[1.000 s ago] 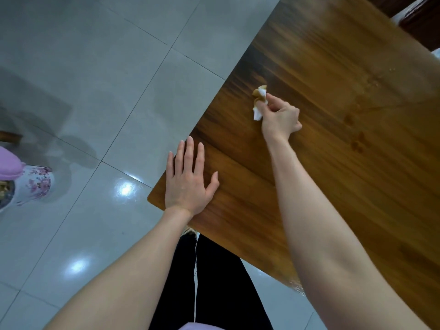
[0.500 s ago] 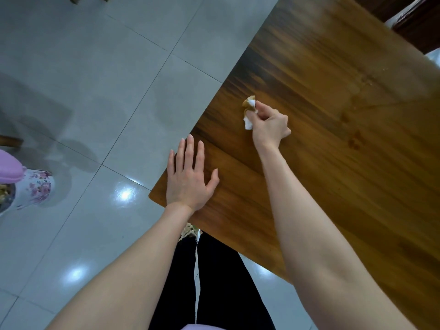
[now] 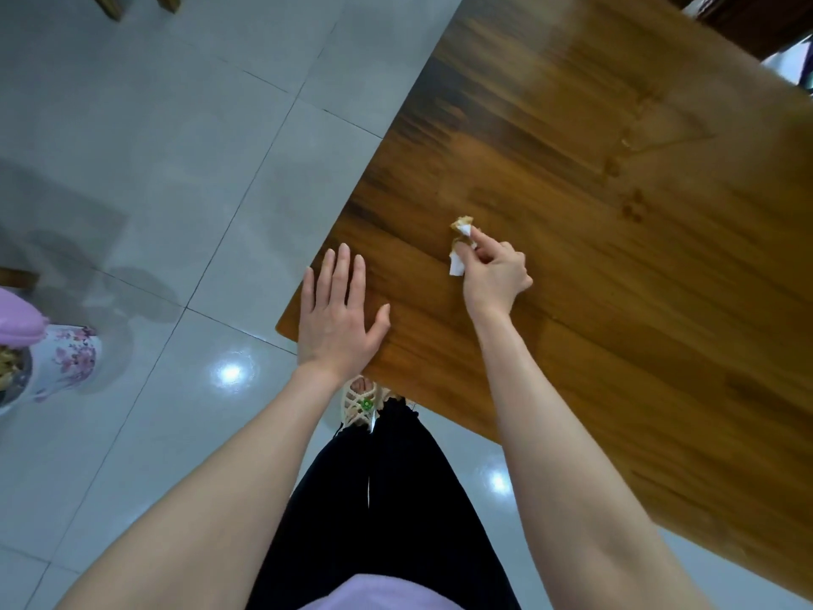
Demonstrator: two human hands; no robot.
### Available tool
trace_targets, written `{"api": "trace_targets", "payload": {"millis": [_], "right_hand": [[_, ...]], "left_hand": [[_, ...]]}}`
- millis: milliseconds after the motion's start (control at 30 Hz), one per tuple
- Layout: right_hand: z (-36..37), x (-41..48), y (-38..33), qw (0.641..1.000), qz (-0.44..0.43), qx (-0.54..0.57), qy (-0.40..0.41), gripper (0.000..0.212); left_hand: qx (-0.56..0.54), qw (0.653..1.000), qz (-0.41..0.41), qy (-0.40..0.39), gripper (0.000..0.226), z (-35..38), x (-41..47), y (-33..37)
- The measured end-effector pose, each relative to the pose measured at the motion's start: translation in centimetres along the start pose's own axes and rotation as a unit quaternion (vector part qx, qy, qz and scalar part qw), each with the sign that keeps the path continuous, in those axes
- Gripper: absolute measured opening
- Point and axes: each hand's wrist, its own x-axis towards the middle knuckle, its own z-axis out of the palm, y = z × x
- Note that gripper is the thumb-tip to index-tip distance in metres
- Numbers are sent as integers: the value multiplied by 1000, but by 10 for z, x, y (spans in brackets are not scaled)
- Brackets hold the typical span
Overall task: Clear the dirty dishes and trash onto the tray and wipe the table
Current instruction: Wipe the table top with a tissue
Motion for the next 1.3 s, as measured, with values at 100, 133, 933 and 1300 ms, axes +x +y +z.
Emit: {"api": "trace_targets", "payload": {"millis": [100, 133, 933, 1300], "right_hand": [[5, -27, 3, 999, -14, 9, -28, 28], [7, -40, 6, 998, -32, 3, -45, 28], [14, -131, 33, 998, 37, 44, 2, 31], [-62, -91, 92, 981, 139, 35, 130, 31]], "left_hand": [[9, 1000, 2, 6, 74, 2, 0, -1], [10, 1000, 4, 9, 74, 2, 0, -1], [-14, 998, 50, 25, 61, -2, -5, -19], [-4, 992, 125, -7, 62, 5, -1, 27]]}}
